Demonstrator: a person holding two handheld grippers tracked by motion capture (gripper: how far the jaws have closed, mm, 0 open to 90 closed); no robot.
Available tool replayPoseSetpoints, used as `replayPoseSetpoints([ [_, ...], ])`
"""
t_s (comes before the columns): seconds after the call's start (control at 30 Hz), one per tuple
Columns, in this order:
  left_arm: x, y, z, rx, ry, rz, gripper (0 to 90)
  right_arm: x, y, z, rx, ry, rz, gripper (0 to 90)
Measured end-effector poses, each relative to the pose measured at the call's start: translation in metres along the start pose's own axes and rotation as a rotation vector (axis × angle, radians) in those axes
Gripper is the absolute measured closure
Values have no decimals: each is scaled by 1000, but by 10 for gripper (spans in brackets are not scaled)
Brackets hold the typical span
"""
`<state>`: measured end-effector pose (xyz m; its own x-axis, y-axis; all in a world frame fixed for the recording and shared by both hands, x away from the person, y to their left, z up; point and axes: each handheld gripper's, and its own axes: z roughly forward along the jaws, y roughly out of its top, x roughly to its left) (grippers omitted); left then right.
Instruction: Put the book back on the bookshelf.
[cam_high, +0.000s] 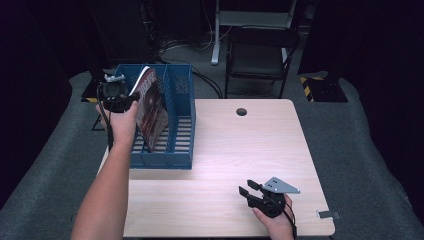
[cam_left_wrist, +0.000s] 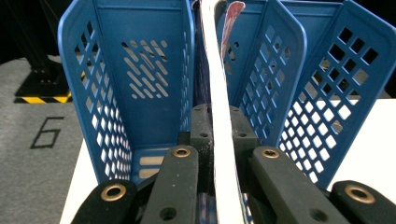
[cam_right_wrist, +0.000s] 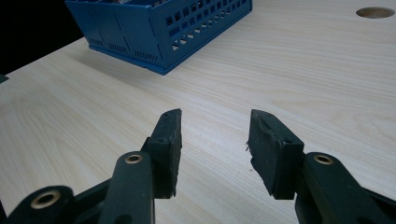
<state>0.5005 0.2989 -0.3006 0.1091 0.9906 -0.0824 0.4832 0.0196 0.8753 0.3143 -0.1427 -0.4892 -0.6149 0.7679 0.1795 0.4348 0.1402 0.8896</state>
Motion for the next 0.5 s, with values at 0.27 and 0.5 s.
replayPoseSetpoints([
  [0.27, -1, -1, 9, -32, 34, -15, 842, -2, 0, -1, -7, -2, 1, 540],
  [0.5, -4, -2, 18, -42, 47, -18, 842, -4, -1, -2, -6, 1, 23, 540],
])
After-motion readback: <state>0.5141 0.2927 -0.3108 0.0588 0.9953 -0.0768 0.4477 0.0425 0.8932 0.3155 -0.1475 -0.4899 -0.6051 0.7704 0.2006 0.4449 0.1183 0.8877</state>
